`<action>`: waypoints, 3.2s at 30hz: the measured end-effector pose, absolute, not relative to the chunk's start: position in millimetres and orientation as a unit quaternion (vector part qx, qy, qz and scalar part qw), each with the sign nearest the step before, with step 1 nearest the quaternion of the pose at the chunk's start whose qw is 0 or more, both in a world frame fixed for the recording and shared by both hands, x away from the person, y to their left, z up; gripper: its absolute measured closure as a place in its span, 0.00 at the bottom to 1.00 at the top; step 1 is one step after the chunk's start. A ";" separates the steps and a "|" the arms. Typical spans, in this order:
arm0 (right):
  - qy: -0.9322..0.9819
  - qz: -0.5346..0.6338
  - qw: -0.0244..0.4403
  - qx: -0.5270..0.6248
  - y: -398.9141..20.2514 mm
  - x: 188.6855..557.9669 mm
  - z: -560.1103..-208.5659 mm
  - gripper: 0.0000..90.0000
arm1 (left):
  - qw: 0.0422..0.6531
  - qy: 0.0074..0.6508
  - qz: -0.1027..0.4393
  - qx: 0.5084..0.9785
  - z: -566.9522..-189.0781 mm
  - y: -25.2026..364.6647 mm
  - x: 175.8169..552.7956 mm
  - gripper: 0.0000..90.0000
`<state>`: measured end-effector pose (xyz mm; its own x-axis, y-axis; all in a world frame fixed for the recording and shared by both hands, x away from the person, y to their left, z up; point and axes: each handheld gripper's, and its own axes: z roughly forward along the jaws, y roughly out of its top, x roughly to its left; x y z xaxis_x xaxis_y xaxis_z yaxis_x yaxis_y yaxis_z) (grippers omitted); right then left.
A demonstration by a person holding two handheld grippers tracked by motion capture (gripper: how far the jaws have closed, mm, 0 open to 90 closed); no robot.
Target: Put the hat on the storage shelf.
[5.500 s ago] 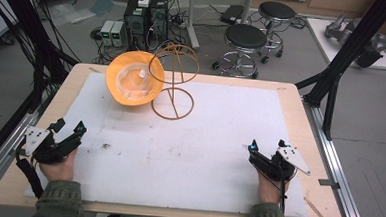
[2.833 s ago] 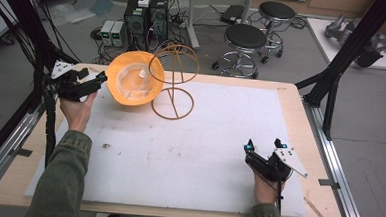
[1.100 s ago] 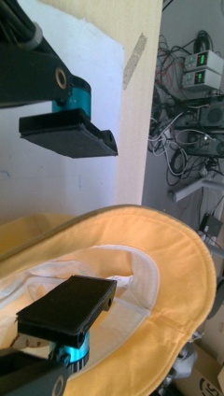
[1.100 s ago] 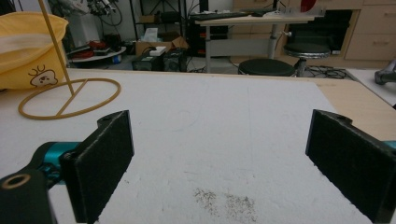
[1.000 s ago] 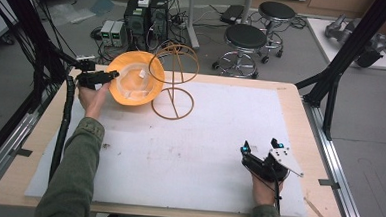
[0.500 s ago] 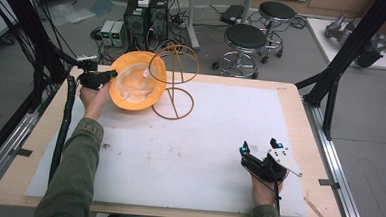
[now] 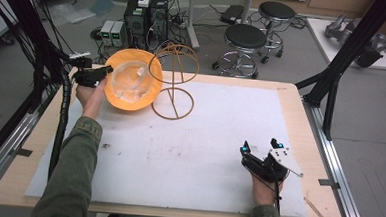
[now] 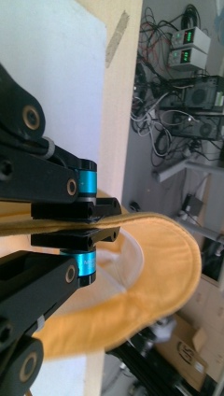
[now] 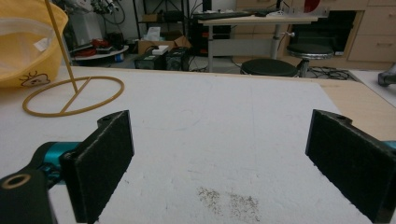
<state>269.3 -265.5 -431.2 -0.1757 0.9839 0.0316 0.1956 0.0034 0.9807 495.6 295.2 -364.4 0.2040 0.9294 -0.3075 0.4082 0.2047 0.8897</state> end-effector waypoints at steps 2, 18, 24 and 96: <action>0.585 0.495 0.398 0.505 -265.5 269.4 -431.1 0.07 | 0.525 0.571 0.261 0.574 -359.0 296.3 492.4 0.96; 0.583 0.496 0.402 0.502 -266.5 269.5 -430.8 0.07 | 0.568 0.532 0.318 0.541 -329.4 296.3 471.0 0.96; 0.583 0.496 0.402 0.503 -266.3 269.6 -430.8 0.07 | 0.600 0.503 0.341 0.520 -315.4 294.8 459.3 0.96; 0.580 0.501 0.403 0.500 -266.6 268.2 -429.6 0.07 | 0.661 0.312 0.406 0.548 -232.8 137.7 434.1 0.96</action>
